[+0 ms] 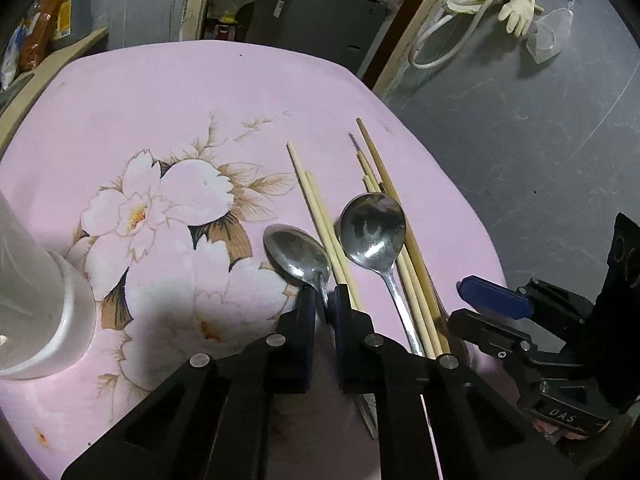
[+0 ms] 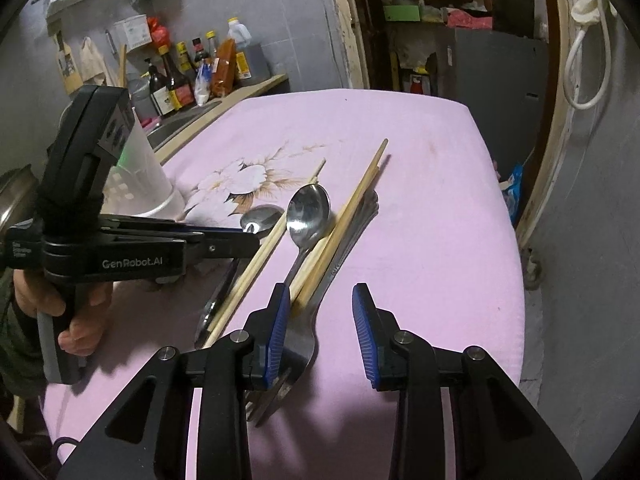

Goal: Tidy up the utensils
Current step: 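Grasp the small steel spoon with the left tool while the right tool grasps the fork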

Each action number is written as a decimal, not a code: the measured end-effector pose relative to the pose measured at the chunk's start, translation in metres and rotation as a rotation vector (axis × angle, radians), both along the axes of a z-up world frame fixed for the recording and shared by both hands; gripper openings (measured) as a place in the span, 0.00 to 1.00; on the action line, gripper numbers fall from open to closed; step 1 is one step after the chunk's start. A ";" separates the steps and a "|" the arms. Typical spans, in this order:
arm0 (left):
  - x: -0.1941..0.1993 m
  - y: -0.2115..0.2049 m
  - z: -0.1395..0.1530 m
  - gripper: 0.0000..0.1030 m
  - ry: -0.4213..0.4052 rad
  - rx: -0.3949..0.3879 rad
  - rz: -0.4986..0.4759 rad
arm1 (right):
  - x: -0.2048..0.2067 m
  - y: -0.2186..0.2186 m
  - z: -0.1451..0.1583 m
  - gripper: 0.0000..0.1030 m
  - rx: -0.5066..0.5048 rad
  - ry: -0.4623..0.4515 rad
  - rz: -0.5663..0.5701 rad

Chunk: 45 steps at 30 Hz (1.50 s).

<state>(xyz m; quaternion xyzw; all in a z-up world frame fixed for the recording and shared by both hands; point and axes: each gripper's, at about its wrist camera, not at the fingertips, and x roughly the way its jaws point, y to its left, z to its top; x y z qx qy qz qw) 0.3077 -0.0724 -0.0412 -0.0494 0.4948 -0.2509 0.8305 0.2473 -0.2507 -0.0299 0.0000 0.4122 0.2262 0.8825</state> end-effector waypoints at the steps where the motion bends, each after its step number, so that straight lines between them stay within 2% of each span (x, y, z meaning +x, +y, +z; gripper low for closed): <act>1: -0.001 0.001 0.001 0.04 -0.001 0.002 -0.003 | 0.000 -0.001 0.001 0.27 -0.002 0.002 -0.001; 14: -0.020 0.006 0.008 0.03 0.002 0.083 -0.002 | -0.005 -0.008 0.004 0.25 -0.037 0.028 -0.011; 24: -0.026 0.005 0.008 0.03 0.003 0.096 -0.002 | 0.019 0.026 -0.001 0.23 -0.181 -0.010 0.036; 28: -0.025 0.005 0.009 0.03 0.007 0.100 -0.008 | 0.036 0.021 -0.004 0.22 -0.126 0.034 0.020; 31: -0.022 0.006 0.009 0.04 0.019 0.095 -0.012 | 0.039 0.021 -0.002 0.22 -0.129 0.052 0.023; 35: -0.020 0.008 0.008 0.04 0.026 0.087 -0.021 | 0.023 0.023 0.000 0.22 -0.180 0.040 0.054; 41: -0.018 0.008 0.006 0.05 0.031 0.082 -0.020 | 0.005 0.017 0.000 0.22 -0.101 0.106 0.075; 45: -0.021 0.009 0.007 0.04 0.027 0.084 -0.024 | 0.000 0.021 0.001 0.22 -0.130 0.105 0.086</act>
